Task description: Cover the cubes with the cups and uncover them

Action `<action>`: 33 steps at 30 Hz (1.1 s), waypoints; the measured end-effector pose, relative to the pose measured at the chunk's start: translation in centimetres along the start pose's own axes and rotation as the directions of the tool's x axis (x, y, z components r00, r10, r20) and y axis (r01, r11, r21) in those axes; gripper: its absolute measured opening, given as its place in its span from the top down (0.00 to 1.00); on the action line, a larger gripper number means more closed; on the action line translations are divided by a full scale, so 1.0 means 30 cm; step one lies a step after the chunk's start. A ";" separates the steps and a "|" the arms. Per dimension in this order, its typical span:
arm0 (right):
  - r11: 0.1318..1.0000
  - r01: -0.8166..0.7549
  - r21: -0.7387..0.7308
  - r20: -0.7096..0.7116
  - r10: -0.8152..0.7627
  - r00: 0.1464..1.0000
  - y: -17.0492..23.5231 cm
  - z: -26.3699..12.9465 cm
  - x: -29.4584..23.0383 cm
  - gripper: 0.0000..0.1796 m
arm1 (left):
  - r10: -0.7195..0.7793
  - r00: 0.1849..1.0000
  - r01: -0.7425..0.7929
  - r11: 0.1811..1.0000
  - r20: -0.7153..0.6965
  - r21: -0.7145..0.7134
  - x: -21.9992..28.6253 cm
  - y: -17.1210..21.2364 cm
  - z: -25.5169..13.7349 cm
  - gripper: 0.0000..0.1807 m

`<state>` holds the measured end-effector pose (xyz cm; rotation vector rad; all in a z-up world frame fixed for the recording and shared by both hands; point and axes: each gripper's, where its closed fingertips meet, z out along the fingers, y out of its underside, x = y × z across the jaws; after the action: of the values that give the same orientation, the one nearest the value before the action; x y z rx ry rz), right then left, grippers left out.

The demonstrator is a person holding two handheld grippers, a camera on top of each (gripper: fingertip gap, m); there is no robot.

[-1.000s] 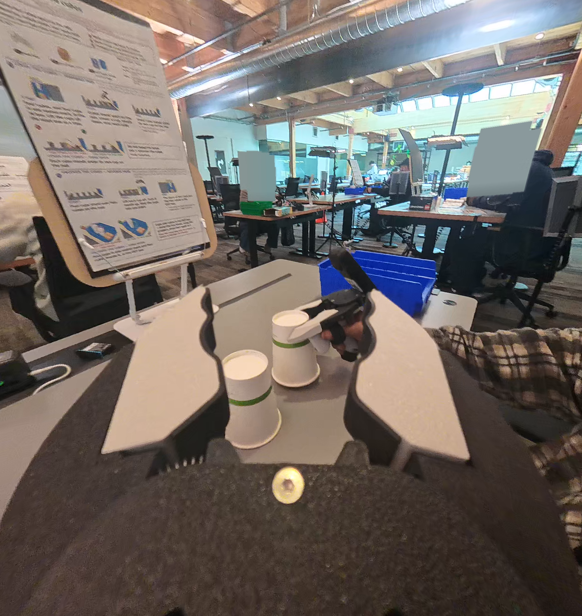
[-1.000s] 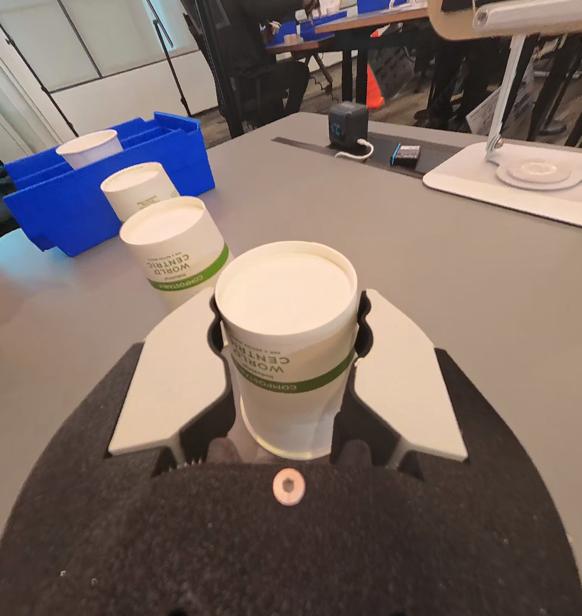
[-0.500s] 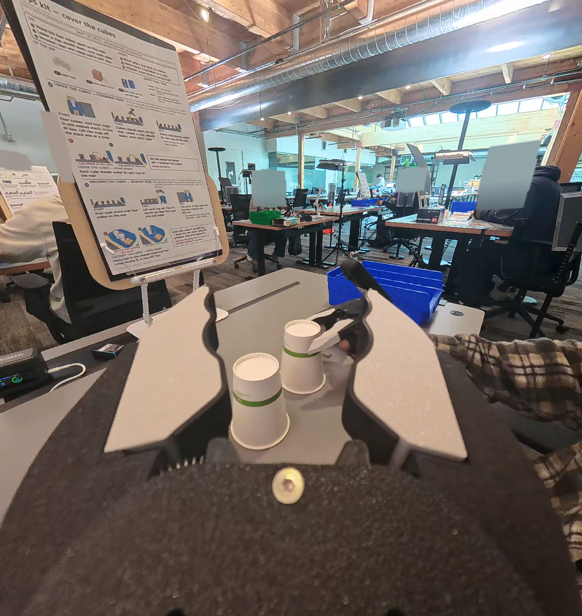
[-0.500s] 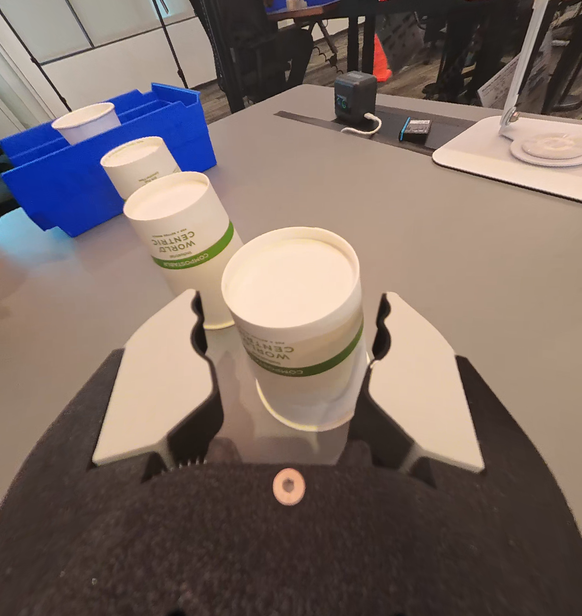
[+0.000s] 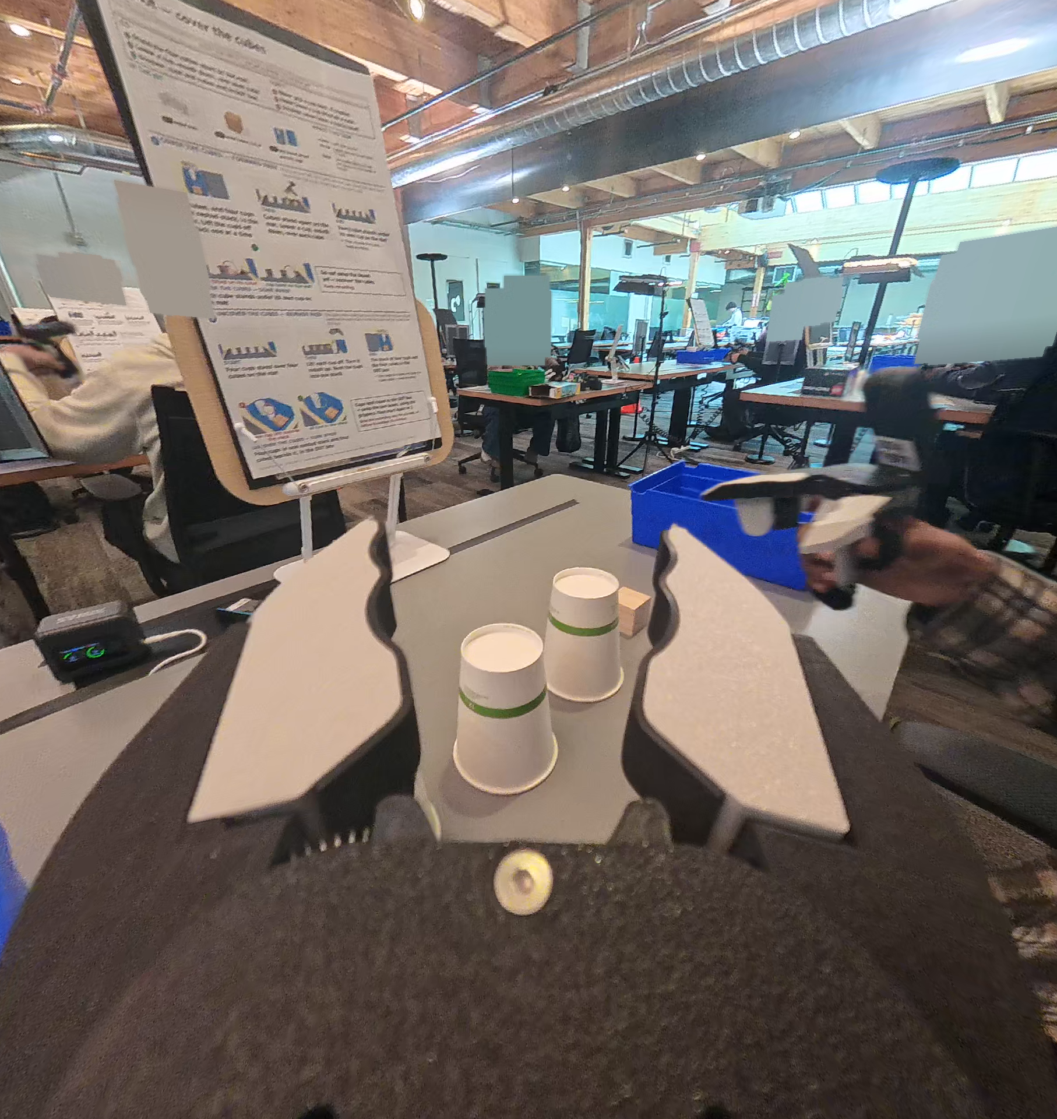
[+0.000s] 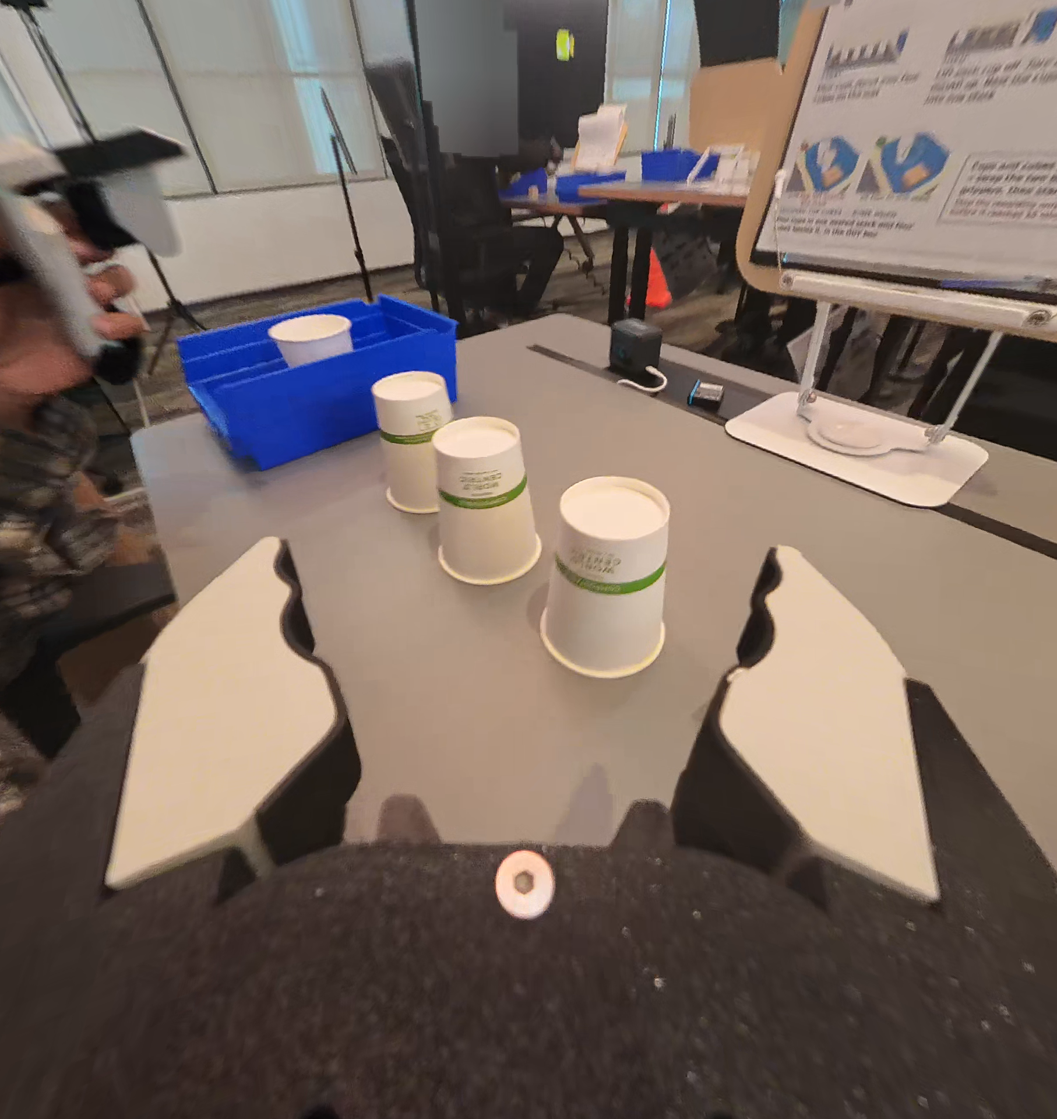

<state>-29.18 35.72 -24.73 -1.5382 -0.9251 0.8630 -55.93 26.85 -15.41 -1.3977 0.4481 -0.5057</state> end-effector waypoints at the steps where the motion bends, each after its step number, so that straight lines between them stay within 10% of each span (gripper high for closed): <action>1: 1.000 -0.005 0.023 0.008 0.005 1.000 0.009 -0.042 -0.022 0.26 | 0.003 1.000 -0.003 1.000 0.014 -0.014 -0.012 0.005 -0.004 0.55; 9: 0.994 -0.076 0.073 -0.016 0.077 0.997 0.145 -0.245 -0.041 0.31 | 0.217 0.935 -0.098 0.917 0.280 -0.387 -0.351 0.060 -0.165 0.55; 18: 0.987 -0.120 0.105 0.042 0.116 0.992 0.196 -0.249 -0.033 0.34 | 0.292 0.951 -0.069 0.525 0.103 -0.848 -0.651 0.275 -0.371 0.59; 24: 0.990 -0.114 0.086 0.062 0.109 0.992 0.213 -0.250 -0.049 0.36 | 0.273 0.962 -0.087 0.252 -0.015 -0.964 -0.710 0.465 -0.431 0.63; 33: 0.990 -0.112 0.090 0.049 0.107 0.993 0.214 -0.272 -0.046 0.37 | 0.227 0.973 0.005 0.171 0.044 -0.985 -0.782 0.565 -0.492 0.87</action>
<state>-21.75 30.37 -29.83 -1.5056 -0.8264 1.0083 -82.34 30.25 -34.01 -2.6701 0.7973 0.1856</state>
